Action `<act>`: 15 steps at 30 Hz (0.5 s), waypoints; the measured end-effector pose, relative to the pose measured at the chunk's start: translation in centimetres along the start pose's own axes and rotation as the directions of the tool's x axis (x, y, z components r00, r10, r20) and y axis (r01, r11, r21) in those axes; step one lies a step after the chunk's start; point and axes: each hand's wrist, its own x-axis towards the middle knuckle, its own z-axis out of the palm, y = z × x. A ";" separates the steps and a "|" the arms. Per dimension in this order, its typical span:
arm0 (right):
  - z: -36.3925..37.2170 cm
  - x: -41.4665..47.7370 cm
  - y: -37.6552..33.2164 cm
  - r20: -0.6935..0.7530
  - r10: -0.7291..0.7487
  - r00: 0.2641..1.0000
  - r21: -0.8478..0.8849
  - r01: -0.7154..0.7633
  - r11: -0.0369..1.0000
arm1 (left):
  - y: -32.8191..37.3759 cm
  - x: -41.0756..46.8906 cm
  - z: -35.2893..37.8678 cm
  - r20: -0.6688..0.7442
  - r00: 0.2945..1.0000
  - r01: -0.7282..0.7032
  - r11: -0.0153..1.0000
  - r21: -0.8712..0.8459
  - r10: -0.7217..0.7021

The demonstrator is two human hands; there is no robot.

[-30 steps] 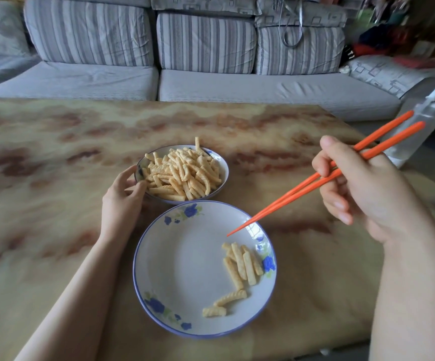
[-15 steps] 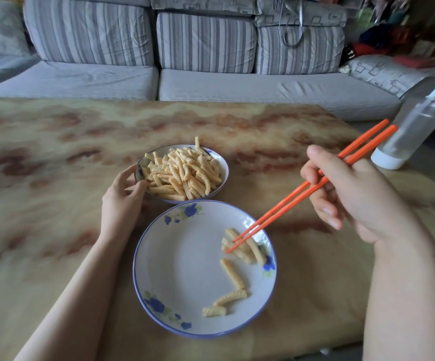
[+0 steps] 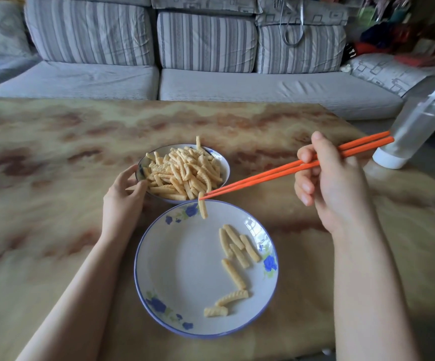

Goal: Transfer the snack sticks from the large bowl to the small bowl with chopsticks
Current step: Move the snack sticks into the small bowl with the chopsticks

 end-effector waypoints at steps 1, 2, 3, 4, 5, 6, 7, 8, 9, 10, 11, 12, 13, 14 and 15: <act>0.2 0.0 0.1 -0.028 -0.005 1.000 0.014 0.006 1.000 | 0.0 0.0 0.0 0.000 1.000 -0.001 1.000 0.000 0.001; 0.4 0.0 0.1 -0.060 -0.013 0.998 0.028 0.015 0.999 | 0.0 0.0 0.0 0.000 1.000 -0.001 1.000 0.000 0.001; 0.6 0.0 0.1 -0.091 -0.020 0.996 0.040 0.024 0.999 | 0.0 0.0 0.0 0.000 1.000 0.000 1.000 -0.001 0.000; 0.9 0.0 0.1 -0.118 -0.025 0.993 0.058 0.032 0.998 | 0.0 0.0 0.0 0.000 1.000 0.002 1.000 -0.004 -0.002; 1.2 0.0 0.2 -0.140 -0.027 0.990 0.082 0.039 0.996 | 0.0 0.0 0.0 0.001 1.000 0.005 1.000 -0.007 -0.005; 1.4 0.0 0.3 -0.158 -0.030 0.987 0.112 0.048 0.993 | 0.0 0.0 0.1 0.002 1.000 0.005 1.000 -0.010 -0.005; 1.7 0.0 0.4 -0.175 -0.034 0.984 0.134 0.058 0.989 | 0.0 0.0 0.1 0.003 1.000 0.004 1.000 -0.013 -0.004; 2.0 0.0 0.5 -0.192 -0.037 0.981 0.144 0.065 0.987 | 0.1 0.0 0.1 0.004 1.000 0.002 1.000 -0.014 -0.002; 2.3 0.1 0.7 -0.207 -0.038 0.978 0.143 0.069 0.987 | 0.1 0.0 0.1 0.004 1.000 0.001 1.000 -0.017 0.000; 2.7 0.2 1.0 -0.219 -0.041 0.975 0.138 0.073 0.988 | 0.1 0.0 0.1 0.004 1.000 0.000 1.000 -0.022 0.000; 3.0 0.2 1.3 -0.229 -0.047 0.972 0.130 0.079 0.988 | 0.1 -0.1 0.1 0.003 1.000 0.000 1.000 -0.028 0.000; 3.4 0.3 1.6 -0.234 -0.054 0.971 0.120 0.084 0.989 | 0.1 0.0 0.1 0.002 1.000 0.000 0.999 -0.032 0.000; 3.8 0.4 1.9 -0.236 -0.059 0.970 0.106 0.087 0.991 | 0.0 0.0 0.1 0.002 1.000 0.001 0.999 -0.035 -0.001; 4.2 0.5 2.3 -0.232 -0.062 0.971 0.093 0.085 0.992 | 0.0 0.0 0.1 0.003 1.000 0.002 0.999 -0.038 -0.002; 4.6 0.6 2.6 -0.221 -0.063 0.973 0.082 0.083 0.993 | -0.1 0.0 0.1 0.004 1.000 0.005 0.999 -0.041 -0.005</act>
